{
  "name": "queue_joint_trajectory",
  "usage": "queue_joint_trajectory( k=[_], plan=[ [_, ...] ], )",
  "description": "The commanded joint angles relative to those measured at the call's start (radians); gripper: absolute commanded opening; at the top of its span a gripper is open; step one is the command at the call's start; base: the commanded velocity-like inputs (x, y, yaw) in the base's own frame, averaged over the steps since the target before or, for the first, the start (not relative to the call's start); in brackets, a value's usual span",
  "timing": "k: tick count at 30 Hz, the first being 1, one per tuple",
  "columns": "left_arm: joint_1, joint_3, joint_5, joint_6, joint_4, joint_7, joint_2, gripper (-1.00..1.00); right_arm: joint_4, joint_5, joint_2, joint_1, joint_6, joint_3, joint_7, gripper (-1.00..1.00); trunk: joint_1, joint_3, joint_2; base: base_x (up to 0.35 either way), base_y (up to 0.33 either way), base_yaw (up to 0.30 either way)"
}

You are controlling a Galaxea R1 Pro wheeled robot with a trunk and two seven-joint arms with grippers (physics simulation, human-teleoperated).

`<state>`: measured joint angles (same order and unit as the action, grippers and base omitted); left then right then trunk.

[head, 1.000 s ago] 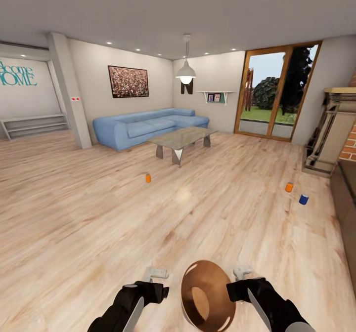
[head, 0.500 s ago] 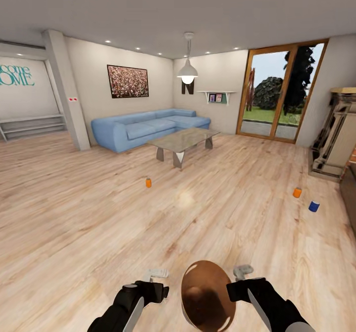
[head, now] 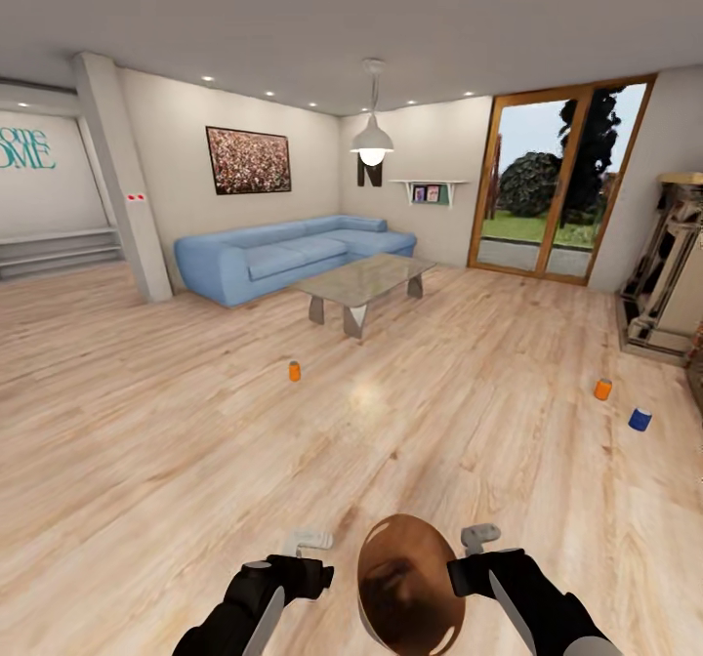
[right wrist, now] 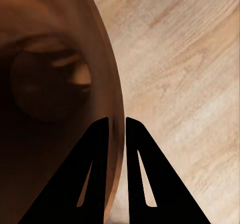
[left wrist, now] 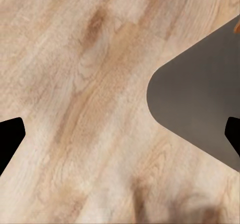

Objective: Put the three can of soda from the living room inside the tash can in the kitchen.

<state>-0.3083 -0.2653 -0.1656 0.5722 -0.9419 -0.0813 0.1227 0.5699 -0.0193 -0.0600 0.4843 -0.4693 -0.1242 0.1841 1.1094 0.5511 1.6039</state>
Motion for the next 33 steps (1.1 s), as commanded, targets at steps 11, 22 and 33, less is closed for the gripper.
queue_joint_trajectory(
  k=[11,22,33],
  plan=[
    [0.000,0.000,0.000,-0.001,0.000,0.000,0.000,1.00,0.002,0.011,0.001,0.001,0.000,0.001,0.006,-1.00,0.000,0.000,0.000,0.300,0.190,-0.224],
    [0.000,0.000,0.000,-0.002,0.000,0.000,0.000,1.00,0.002,0.012,0.001,0.000,0.000,0.001,0.006,-1.00,0.000,0.000,0.000,0.305,0.175,-0.038],
    [0.000,0.000,0.000,-0.002,0.000,0.000,0.000,1.00,0.002,0.011,0.001,0.000,0.000,0.000,0.007,-1.00,0.000,0.000,0.000,0.285,0.207,-0.165]
  ],
)
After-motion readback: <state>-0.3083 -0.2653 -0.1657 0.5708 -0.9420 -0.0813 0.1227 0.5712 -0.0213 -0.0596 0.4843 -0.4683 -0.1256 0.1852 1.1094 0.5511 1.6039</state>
